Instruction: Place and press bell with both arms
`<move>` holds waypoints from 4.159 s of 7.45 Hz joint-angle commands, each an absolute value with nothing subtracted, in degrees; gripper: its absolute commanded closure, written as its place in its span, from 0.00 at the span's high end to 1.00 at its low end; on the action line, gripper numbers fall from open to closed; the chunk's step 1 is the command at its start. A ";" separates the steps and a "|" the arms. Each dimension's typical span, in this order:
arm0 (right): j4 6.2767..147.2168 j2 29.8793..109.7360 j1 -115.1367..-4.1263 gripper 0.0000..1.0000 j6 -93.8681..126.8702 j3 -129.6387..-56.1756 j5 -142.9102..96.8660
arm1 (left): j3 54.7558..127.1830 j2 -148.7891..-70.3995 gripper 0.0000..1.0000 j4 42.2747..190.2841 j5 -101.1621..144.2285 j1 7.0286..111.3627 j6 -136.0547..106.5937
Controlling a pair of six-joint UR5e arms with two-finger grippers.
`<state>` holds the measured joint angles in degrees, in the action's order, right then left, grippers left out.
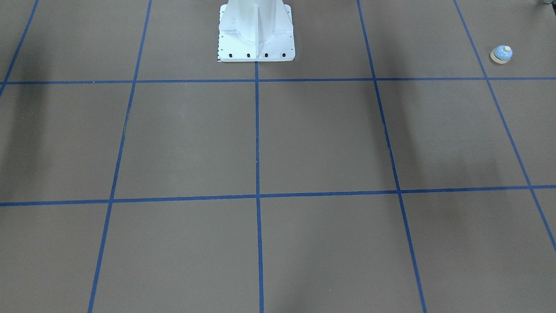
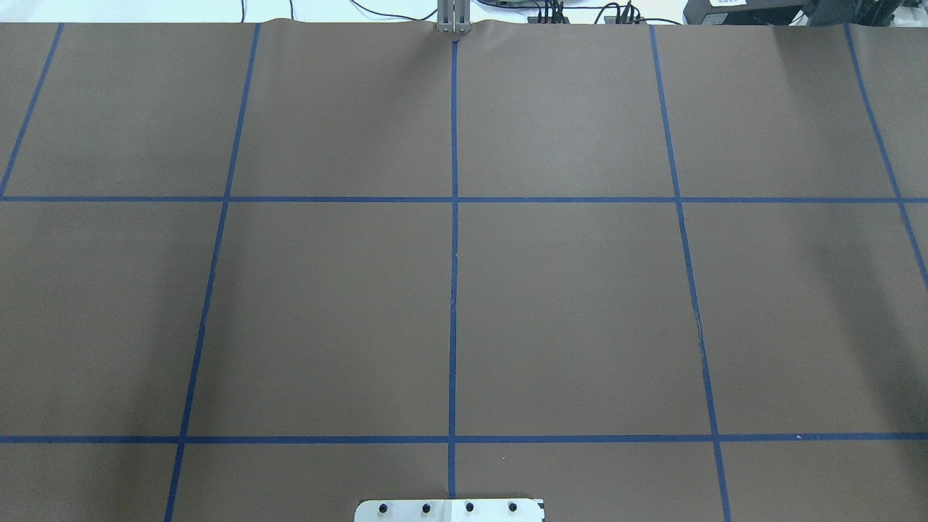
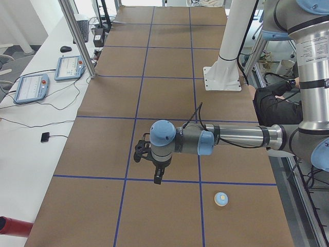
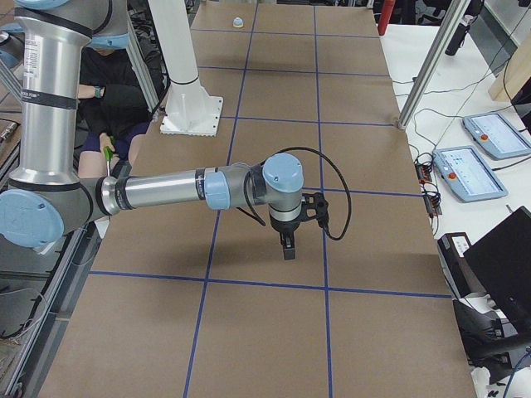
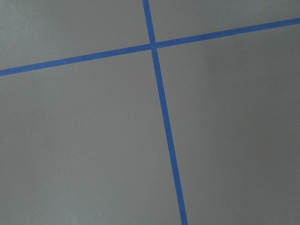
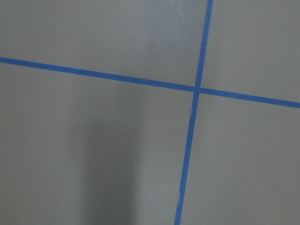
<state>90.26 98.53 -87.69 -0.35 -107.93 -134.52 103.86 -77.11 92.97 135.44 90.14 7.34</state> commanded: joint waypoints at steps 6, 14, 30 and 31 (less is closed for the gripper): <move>90.18 98.44 -87.54 1.00 -0.35 -107.58 -134.56 | 107.05 -79.17 1.00 94.56 135.53 90.44 6.95; 90.09 98.44 -87.54 1.00 -0.35 -107.58 -134.56 | 100.28 -77.19 1.00 104.85 135.45 83.08 3.51; 90.09 98.61 -87.54 1.00 -0.44 -107.67 -134.56 | 90.97 -59.50 1.00 111.62 137.81 54.96 -6.13; 90.09 98.61 -87.45 1.00 -0.44 -107.67 -134.56 | 90.79 -59.50 1.00 111.62 137.73 53.97 -6.50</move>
<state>90.09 98.59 -87.52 -0.44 -107.66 -134.56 90.99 -59.43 111.62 137.65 55.84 -5.22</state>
